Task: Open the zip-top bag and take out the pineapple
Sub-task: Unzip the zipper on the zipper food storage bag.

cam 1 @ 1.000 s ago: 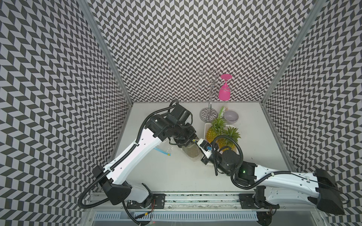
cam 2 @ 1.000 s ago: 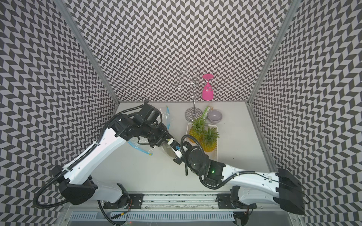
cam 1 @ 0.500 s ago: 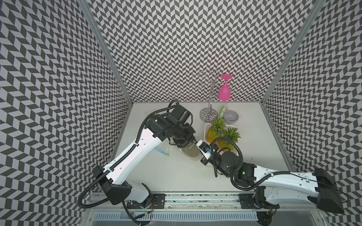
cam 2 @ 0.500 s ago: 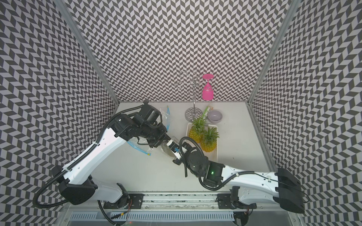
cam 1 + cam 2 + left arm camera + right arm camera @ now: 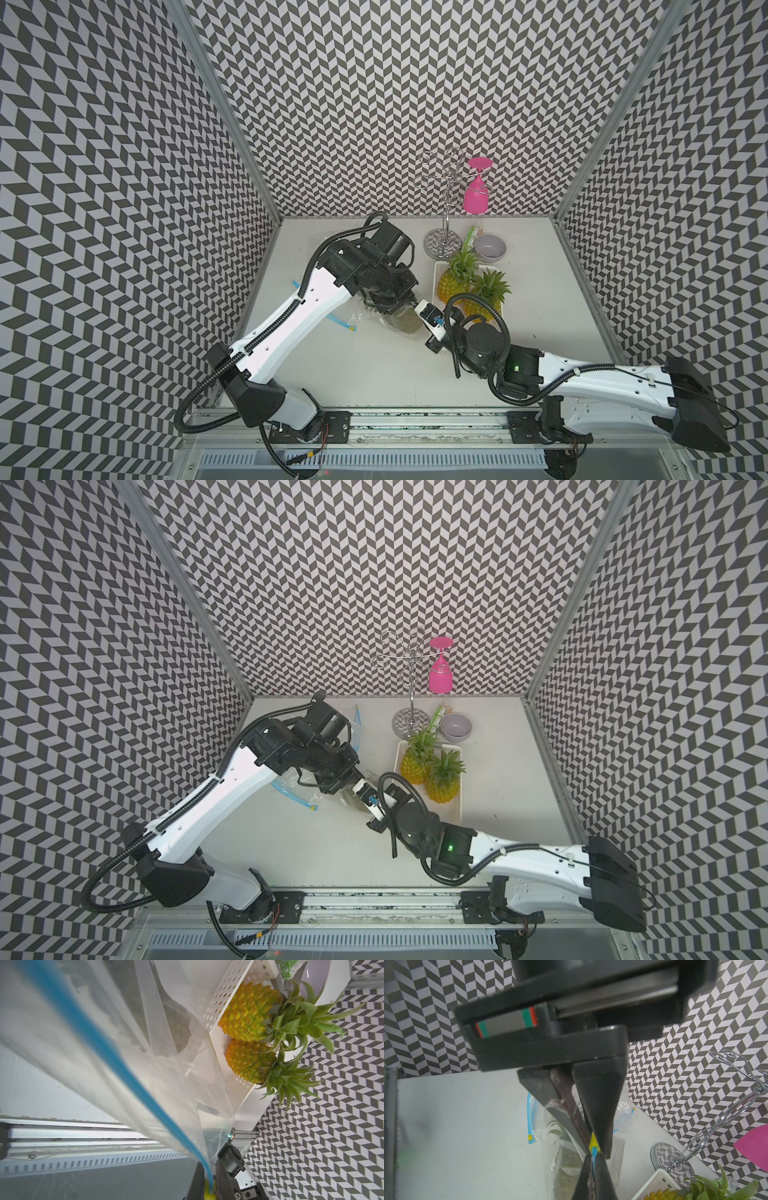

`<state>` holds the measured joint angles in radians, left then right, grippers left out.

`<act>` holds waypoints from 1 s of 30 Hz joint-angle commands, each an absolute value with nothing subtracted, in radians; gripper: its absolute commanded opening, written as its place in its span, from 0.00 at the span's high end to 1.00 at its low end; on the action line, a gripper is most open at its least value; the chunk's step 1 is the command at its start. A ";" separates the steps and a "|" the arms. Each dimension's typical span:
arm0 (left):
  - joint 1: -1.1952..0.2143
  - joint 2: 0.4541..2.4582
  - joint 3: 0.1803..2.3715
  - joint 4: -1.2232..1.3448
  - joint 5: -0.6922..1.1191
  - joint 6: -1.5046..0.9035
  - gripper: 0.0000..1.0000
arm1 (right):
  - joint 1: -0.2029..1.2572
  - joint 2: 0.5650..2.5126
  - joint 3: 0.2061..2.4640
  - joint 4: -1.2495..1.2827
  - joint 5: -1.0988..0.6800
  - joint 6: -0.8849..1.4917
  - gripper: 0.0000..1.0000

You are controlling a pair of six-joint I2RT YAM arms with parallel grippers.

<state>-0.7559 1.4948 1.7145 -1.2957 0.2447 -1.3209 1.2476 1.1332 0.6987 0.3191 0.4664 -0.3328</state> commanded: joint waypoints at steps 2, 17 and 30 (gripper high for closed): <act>-0.710 1.518 1.735 -1.353 0.081 -1.262 0.99 | 1.262 1.066 0.735 0.394 0.408 -0.327 1.00; -0.579 1.498 1.710 -1.356 -0.033 -1.157 0.99 | 1.261 1.006 0.719 0.393 0.438 -0.288 1.00; -0.421 1.488 1.684 -1.348 -0.121 -1.047 0.99 | 1.236 0.964 0.732 0.356 0.436 -0.259 1.00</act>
